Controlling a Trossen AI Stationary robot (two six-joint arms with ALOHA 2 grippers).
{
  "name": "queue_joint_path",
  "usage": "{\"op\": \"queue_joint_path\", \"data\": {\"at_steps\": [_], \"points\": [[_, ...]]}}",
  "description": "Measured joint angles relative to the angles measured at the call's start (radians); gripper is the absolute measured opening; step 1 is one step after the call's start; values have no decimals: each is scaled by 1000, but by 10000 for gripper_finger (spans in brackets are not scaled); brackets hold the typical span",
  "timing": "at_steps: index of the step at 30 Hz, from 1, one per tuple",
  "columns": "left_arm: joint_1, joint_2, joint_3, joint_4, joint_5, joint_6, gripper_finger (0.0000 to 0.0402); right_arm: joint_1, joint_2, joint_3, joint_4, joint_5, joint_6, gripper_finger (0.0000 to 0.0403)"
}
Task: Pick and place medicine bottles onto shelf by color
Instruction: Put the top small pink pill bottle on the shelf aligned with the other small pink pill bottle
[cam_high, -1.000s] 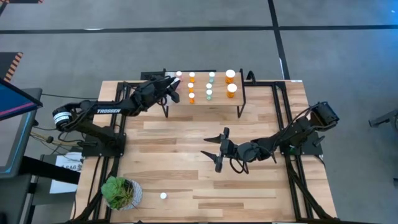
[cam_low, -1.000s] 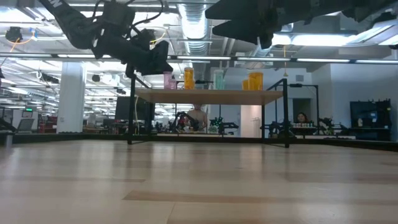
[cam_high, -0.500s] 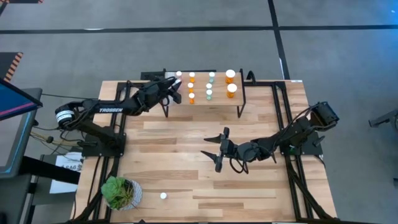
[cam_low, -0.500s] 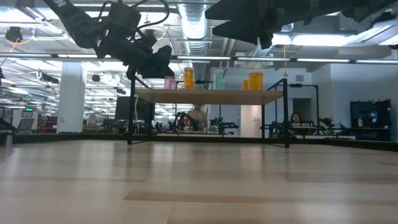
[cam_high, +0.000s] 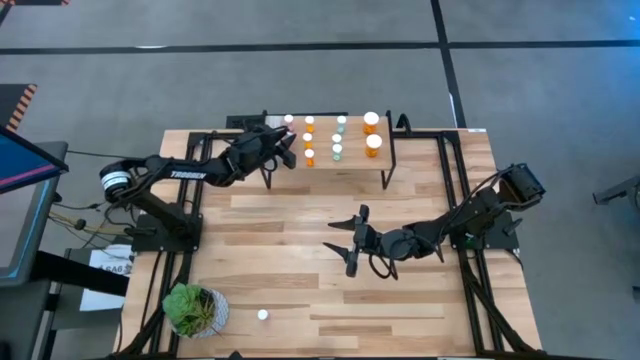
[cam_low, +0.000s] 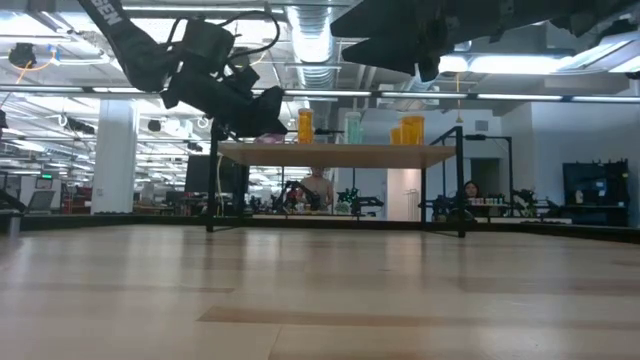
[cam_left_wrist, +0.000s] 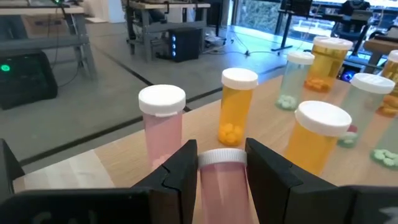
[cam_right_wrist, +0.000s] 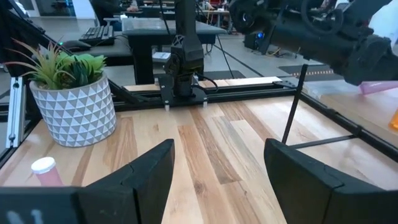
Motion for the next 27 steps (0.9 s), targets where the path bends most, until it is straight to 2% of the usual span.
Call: {"op": "queue_joint_path", "data": {"at_steps": [8, 15, 20, 24, 27], "points": [[-14, -54, -4, -24, 1, -3, 101, -1, 0, 0, -2, 0, 3, 270], [-30, -173, -4, -81, -3, 10, 101, -3, 0, 0, -2, 0, 5, 270], [-88, -283, -4, -113, 9, 12, 101, -3, 0, 0, -1, 0, 29, 270], [-178, -383, -3, -97, 152, 11, 101, -12, 0, 0, 31, -71, 87, 270], [-280, -448, -2, -81, 255, -2, 101, -12, 0, 0, 99, -139, 71, 270]]}}
